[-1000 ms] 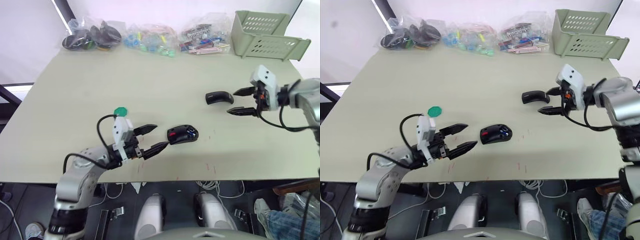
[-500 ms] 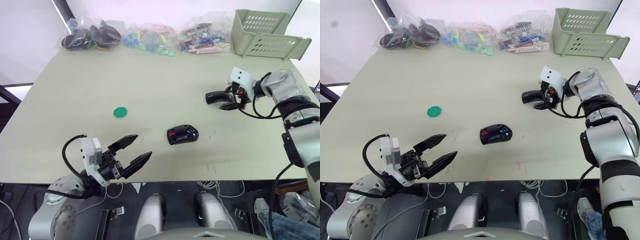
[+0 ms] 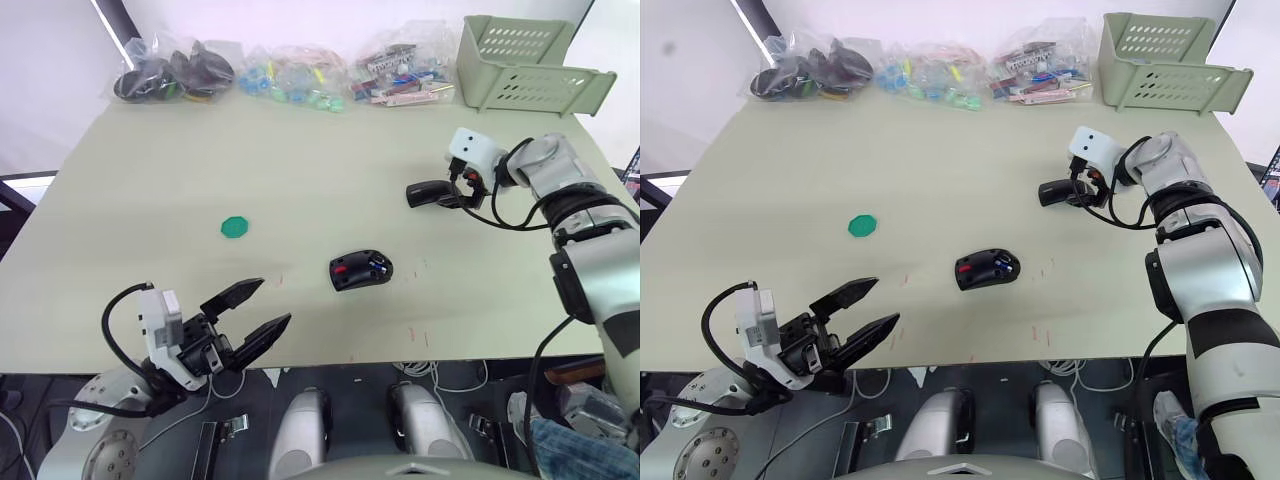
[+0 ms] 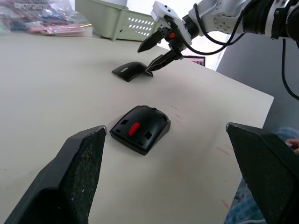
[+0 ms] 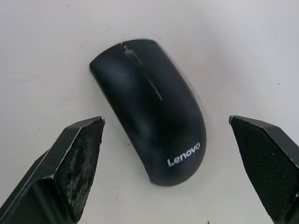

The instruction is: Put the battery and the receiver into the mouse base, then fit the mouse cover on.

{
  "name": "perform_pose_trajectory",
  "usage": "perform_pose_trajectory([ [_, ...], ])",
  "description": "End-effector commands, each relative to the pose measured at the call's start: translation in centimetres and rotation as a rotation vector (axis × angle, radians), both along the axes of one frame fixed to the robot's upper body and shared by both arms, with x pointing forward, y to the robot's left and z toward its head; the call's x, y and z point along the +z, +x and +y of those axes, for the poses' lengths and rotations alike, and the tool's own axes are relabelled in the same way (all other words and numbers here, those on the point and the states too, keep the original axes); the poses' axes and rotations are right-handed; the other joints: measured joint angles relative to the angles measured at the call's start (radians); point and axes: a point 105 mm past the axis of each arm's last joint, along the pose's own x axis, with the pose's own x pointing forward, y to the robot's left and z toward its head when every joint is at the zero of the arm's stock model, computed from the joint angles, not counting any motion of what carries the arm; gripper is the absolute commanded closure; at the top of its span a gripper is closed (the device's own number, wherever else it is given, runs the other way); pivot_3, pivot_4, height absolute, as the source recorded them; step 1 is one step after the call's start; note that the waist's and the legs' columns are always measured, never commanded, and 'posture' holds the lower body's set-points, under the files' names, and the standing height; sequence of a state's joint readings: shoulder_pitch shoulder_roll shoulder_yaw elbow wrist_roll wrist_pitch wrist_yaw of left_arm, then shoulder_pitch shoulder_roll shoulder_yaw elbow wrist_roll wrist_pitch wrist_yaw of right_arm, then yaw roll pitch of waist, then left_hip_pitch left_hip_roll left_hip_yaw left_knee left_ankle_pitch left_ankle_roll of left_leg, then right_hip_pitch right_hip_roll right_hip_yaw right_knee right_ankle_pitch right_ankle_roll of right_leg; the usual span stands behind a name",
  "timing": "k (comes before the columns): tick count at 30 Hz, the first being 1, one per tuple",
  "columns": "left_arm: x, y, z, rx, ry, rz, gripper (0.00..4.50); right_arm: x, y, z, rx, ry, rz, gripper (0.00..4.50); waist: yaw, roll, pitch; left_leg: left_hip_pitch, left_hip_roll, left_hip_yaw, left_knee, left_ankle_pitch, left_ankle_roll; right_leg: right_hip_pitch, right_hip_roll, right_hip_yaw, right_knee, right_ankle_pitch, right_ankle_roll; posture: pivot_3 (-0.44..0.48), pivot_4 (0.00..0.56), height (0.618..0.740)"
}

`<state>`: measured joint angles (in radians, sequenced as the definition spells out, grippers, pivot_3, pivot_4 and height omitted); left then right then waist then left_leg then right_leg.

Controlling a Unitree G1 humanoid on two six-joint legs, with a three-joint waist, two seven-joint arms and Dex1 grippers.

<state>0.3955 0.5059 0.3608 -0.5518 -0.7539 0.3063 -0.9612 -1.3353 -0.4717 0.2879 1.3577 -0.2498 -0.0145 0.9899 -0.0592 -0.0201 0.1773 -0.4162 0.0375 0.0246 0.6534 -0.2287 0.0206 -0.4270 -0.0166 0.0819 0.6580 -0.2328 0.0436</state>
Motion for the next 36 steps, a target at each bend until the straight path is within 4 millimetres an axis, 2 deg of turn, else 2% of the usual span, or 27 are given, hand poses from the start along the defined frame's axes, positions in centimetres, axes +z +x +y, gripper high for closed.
perform_pose_trajectory([
  [1, 1.5, -0.4, -0.3, -0.003, 0.011, -0.078, 0.13, 1.5, 0.6, 0.4, -0.034, 0.042, -0.043, 0.0, -0.001, 0.0, 0.0, 0.0, 0.0, 0.0, 0.0, 0.0, 0.0, 0.0, 0.0, 0.0, 0.0, 0.0, 0.0, 0.0, 0.15, 0.74],
  [23, 1.7, -0.7, -0.1, 0.011, 0.021, -0.085, 0.13, -0.7, 0.2, 1.2, -0.067, 0.088, 0.052, 0.0, -0.012, 0.0, 0.0, 0.0, 0.0, 0.0, 0.0, 0.0, 0.0, 0.0, 0.001, 0.0, 0.0, 0.0, 0.0, 0.0, 0.15, 0.74],
  [36, 1.6, -0.1, -0.1, -0.011, 0.024, -0.085, 0.13, -0.7, -0.6, 1.7, -0.008, 0.116, 0.13, 0.0, -0.012, 0.0, 0.0, 0.001, 0.0, 0.0, 0.0, 0.0, 0.0, 0.0, 0.001, 0.0, 0.001, 0.0, 0.0, 0.0, 0.15, 0.74],
])
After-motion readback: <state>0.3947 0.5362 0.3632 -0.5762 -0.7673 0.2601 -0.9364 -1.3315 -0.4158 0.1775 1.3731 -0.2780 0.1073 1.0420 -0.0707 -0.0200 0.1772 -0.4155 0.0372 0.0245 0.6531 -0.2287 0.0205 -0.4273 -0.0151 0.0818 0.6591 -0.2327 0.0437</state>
